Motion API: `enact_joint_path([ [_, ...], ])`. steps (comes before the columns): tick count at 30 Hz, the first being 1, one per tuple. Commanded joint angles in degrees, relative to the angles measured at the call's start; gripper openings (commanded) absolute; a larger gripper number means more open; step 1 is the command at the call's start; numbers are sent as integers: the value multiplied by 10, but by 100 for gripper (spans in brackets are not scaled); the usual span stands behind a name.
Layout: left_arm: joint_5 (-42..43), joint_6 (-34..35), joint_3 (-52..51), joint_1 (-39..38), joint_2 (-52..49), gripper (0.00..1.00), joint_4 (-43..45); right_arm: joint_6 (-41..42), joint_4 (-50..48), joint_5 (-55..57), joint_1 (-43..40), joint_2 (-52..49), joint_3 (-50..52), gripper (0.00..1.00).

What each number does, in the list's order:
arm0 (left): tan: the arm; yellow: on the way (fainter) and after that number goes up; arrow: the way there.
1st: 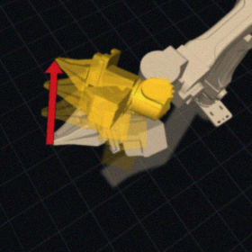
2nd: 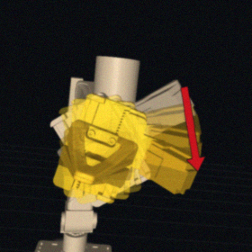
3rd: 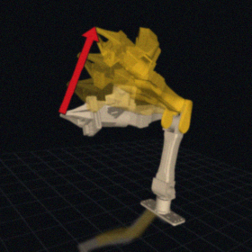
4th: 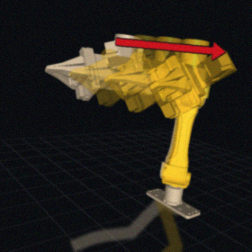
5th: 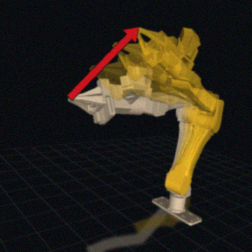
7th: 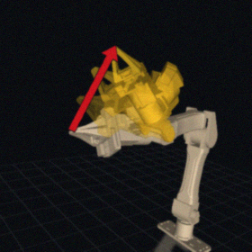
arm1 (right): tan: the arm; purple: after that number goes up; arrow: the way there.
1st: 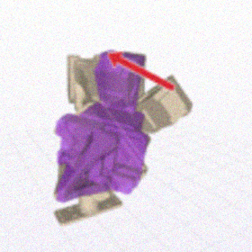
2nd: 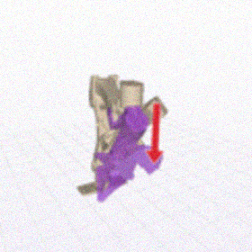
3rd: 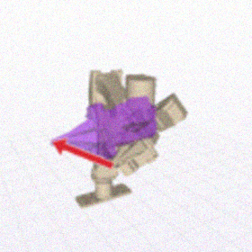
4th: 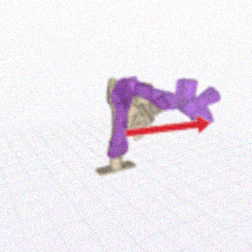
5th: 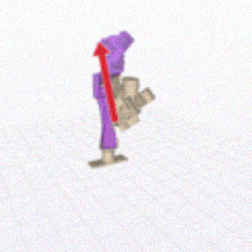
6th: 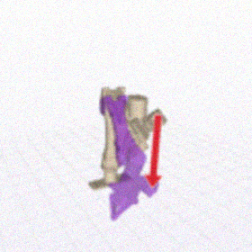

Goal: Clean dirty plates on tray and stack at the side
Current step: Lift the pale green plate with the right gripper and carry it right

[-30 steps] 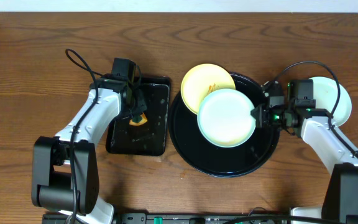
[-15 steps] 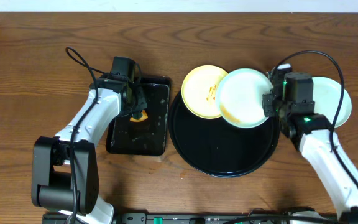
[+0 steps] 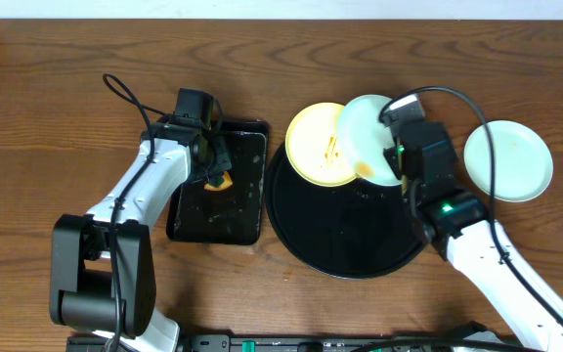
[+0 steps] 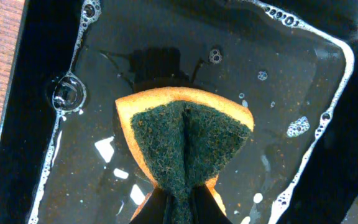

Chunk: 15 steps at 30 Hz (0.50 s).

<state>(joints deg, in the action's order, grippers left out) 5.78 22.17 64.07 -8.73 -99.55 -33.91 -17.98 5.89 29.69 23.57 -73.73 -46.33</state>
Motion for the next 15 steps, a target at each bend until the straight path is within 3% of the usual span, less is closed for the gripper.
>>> enact_joint_path([
  [1, -7, -10, -2, 0, -1, 8, 2, -54, -19, 101, 30, 12, -6, 1],
  [7, -7, -10, -2, 0, -1, 8, 2, -89, -50, 136, 40, 12, -6, 1],
  [15, -7, -10, -2, 0, -1, 8, 2, -75, -49, 136, 40, 12, -6, 1],
])
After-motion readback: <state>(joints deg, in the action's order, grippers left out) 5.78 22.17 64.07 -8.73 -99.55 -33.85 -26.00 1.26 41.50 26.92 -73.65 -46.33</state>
